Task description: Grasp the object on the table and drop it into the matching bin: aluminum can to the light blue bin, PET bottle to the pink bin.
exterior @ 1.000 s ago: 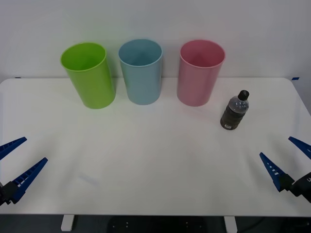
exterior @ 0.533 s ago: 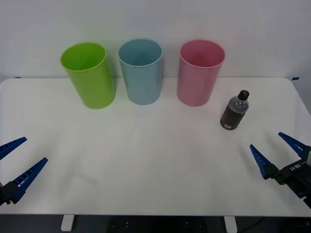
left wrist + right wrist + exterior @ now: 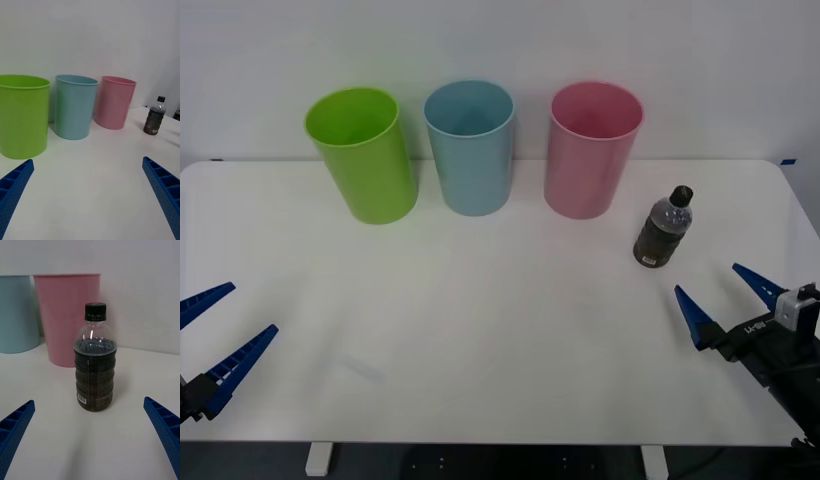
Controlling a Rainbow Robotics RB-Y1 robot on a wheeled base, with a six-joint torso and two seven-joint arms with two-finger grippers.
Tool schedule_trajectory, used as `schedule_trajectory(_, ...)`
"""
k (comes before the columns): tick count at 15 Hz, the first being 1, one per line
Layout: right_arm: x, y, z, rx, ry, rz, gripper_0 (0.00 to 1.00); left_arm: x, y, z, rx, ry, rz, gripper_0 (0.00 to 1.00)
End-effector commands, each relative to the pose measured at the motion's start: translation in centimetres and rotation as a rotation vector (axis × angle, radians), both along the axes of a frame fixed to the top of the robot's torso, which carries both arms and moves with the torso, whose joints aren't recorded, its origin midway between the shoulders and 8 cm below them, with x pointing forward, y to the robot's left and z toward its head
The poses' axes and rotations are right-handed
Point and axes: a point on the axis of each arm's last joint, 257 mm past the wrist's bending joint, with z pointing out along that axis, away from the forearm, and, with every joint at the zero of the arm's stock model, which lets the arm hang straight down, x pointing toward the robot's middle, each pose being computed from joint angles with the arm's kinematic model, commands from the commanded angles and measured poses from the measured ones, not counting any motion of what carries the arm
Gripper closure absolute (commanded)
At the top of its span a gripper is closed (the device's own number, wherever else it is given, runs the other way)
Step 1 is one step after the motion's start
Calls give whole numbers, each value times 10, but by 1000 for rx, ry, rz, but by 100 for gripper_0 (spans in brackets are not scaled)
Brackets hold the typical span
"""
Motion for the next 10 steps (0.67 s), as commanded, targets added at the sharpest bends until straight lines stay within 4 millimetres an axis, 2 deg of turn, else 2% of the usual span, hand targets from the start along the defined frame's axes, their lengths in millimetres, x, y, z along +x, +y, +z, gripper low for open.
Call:
schedule_trajectory(1, 13, 4, -7, -17, 7, -27, 0, 0, 0, 0, 0, 0, 0, 0)
schedule_trajectory(10, 45, 15, -10, -60, 21, -114, 0, 0, 0, 0, 0, 0, 0, 0)
